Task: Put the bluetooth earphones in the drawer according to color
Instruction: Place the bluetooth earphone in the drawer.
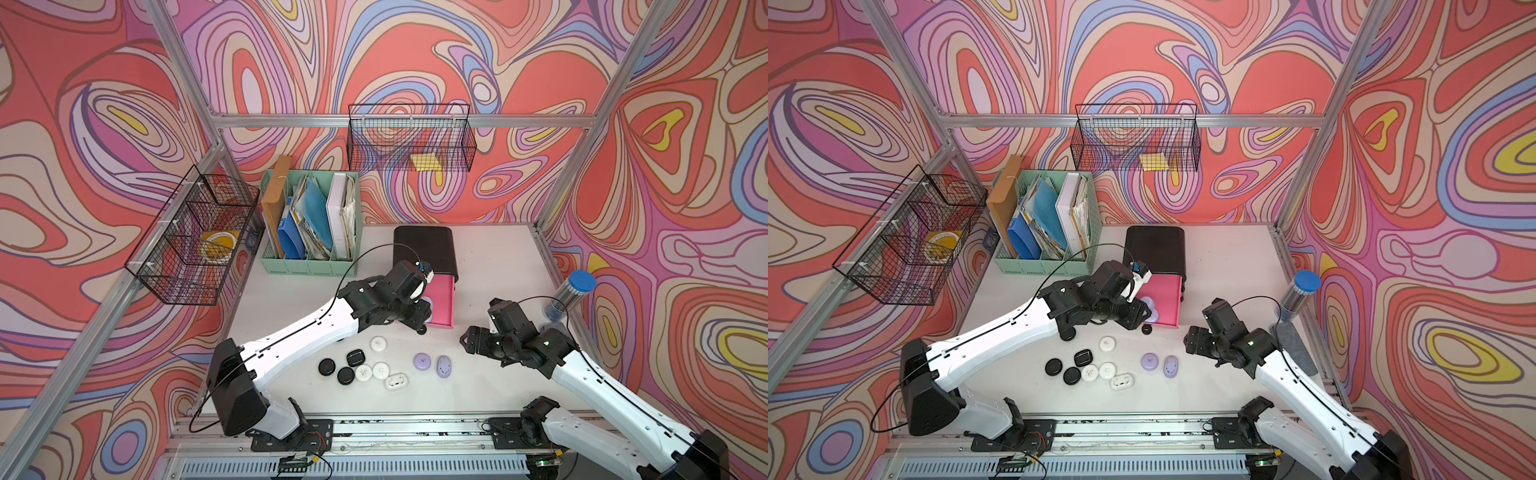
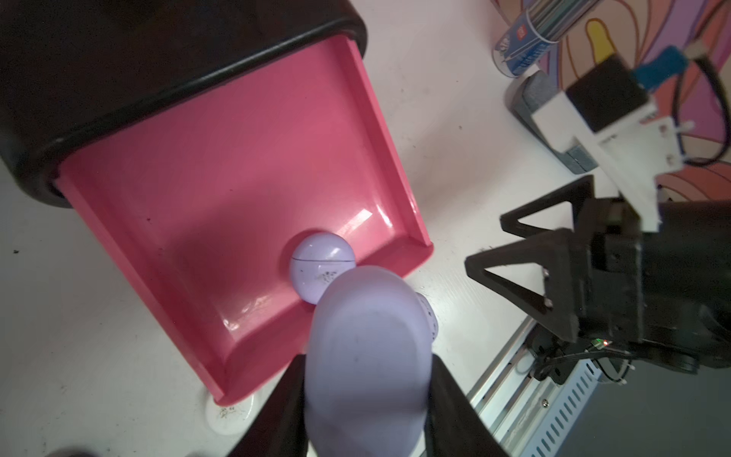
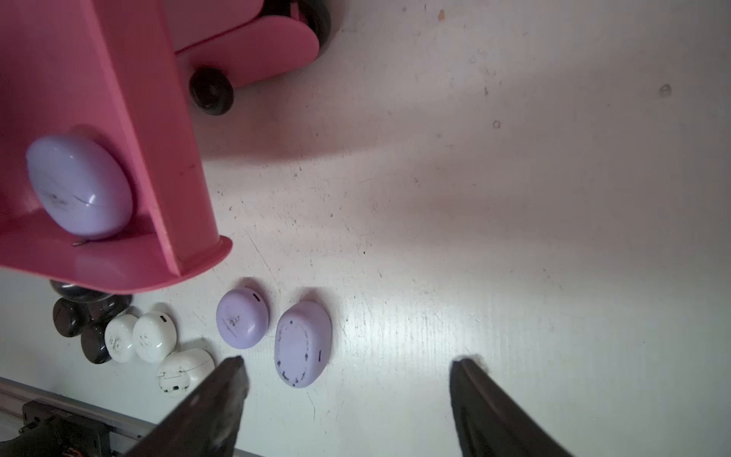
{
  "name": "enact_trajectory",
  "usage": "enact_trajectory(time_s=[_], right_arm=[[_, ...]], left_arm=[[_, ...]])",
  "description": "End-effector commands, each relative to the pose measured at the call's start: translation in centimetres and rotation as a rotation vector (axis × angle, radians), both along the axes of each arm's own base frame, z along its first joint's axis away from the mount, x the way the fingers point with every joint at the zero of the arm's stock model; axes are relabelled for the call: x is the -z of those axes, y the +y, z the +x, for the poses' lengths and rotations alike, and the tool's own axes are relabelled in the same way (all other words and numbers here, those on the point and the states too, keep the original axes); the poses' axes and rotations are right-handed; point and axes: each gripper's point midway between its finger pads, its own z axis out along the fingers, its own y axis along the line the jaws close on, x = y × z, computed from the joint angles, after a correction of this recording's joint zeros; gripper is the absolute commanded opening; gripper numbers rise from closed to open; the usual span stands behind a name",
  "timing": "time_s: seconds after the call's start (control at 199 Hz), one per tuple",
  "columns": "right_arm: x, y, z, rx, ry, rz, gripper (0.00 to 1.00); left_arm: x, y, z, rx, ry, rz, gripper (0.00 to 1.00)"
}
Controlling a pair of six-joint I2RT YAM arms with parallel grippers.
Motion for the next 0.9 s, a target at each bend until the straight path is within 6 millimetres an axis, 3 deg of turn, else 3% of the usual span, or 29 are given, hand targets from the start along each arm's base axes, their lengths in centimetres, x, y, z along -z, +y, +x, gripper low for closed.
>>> enact_trajectory(time_s=[0.0, 0.181, 0.411, 0.557, 0.727, 0.893], right_arm=[[-0.1, 0.6, -0.1, 0.009, -0.008, 0.061, 0.82], [1.2, 1.0, -0.8, -0.017, 0.001, 0.089, 0.81], [2.4, 2.1, -1.2, -0.078, 0.014, 0.106, 0.79], [2.2, 2.5, -0.9, -0.089, -0.012, 0.097, 0.79], [2.6, 3.3, -0.7, -0.117, -0.032, 0.079, 0.78], [2.6, 3.8, -0.7, -0.135, -0.062, 0.055, 0.78]], left_arm=[[1.2, 1.2, 2.0, -0.008, 0.003, 0.085, 0.32], [2.4, 2.2, 4.8, -0.092, -0.014, 0.121, 0.33], [3.5, 2.1, 6.2, -0.122, -0.035, 0.169, 0.35], [3.7, 2.4, 6.8, -0.145, -0.045, 0.200, 0.55], [2.0, 2.0, 6.7, -0.146, -0.048, 0.154, 0.78], [0.0, 2.4, 5.7, -0.153, -0.052, 0.096, 0.87]])
